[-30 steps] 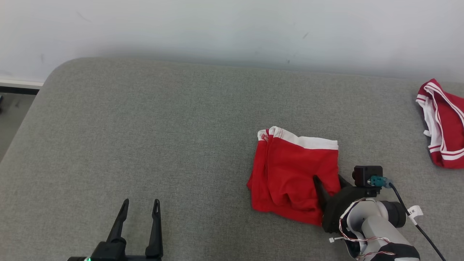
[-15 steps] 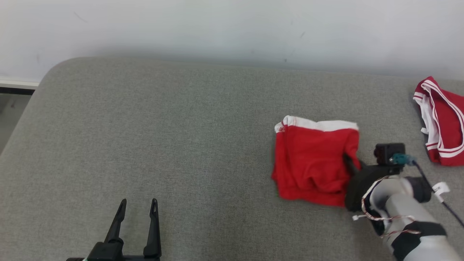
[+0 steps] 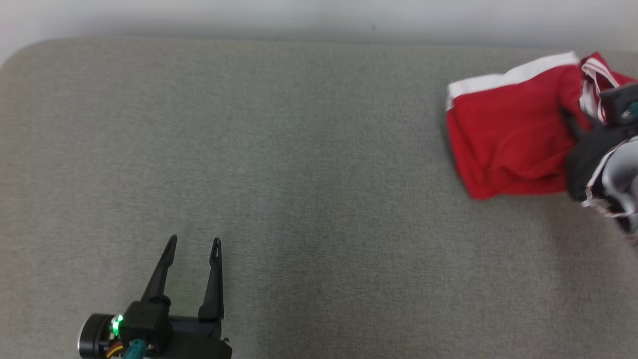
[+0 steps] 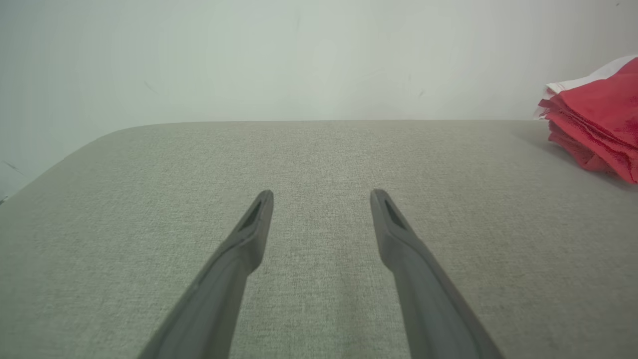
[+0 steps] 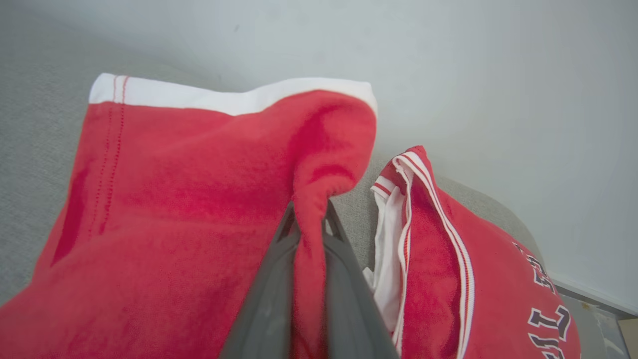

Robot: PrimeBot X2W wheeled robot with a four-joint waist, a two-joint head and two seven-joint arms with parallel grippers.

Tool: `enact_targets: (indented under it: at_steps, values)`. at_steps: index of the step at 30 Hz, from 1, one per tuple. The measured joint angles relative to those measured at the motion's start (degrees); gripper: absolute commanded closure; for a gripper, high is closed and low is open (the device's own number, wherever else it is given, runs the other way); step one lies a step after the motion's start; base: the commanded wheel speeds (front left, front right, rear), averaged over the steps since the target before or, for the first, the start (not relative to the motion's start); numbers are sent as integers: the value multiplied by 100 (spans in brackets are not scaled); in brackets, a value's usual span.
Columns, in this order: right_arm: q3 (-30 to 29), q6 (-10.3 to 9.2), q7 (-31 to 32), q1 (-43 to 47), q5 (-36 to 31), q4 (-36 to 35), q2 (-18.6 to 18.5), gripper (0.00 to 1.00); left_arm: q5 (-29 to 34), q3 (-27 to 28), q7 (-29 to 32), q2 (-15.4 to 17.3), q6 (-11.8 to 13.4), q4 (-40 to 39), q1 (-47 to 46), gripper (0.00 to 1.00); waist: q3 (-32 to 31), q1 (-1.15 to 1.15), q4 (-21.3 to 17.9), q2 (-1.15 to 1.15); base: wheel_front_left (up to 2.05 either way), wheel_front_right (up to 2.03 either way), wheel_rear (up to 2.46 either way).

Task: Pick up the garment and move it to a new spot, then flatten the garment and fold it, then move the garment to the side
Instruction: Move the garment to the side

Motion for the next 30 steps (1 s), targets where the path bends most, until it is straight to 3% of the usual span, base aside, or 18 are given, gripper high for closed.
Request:
enact_targets:
  at_steps: [12, 19, 30]
  values:
    - [557, 0, 528, -878, 155, -374, -1278, 100, 238, 71, 0, 78, -237, -315, -483, 0, 826, 0, -402, 0, 0, 0, 0]
    - [550, 0, 580, -1371, 188, -315, -1692, 100, 313, 79, 0, 223, -289, -714, -727, 0, 1333, 0, -579, 1, 0, 0, 0]
    - [1031, 0, 541, -1924, -12, -278, -2345, 100, 367, 77, 0, 332, -299, -1156, -812, 0, 1804, 0, -905, 0, 0, 0, 0]
